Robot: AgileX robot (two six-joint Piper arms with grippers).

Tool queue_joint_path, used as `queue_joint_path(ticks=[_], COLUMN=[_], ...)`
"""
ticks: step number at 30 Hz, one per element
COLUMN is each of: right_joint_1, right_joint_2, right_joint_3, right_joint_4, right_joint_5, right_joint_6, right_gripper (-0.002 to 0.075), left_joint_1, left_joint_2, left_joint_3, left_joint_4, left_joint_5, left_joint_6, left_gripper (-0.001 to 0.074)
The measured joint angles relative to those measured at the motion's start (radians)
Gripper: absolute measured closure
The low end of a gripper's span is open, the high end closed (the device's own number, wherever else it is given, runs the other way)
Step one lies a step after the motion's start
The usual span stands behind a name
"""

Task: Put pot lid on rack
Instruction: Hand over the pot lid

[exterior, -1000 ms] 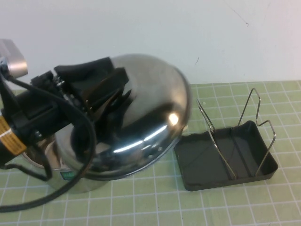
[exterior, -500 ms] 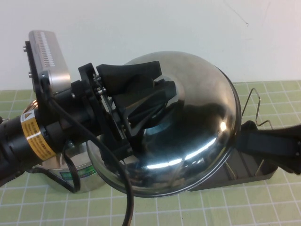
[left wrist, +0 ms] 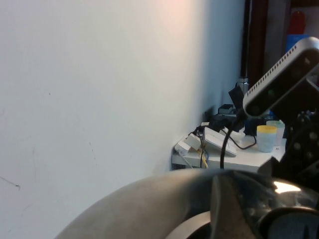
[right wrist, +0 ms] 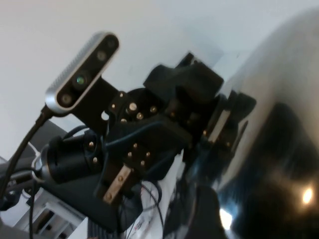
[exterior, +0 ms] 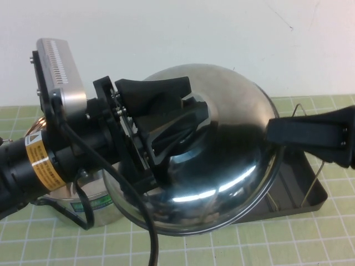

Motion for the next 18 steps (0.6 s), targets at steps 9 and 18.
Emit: queue_joint_path(ticks=[9, 18], right_joint_1=[0.005, 0.080], right_joint_2=[0.024, 0.051], right_joint_3=[-0.089, -0.132], right_joint_4=[-0.005, 0.004], right_joint_5=[-0.015, -0.052], right_joint_6=[-0.008, -0.001], right_gripper=[0.0242, 0.0315], left_joint_1=[-0.002, -0.122], left_joint_2=[0.000, 0.038], left_joint_3=[-0.001, -0.002], left_joint_4=[-0.017, -0.130], left_joint_5=[-0.009, 0.022], left_joint_6=[0.000, 0.092], left_gripper=[0.0426, 0.0426])
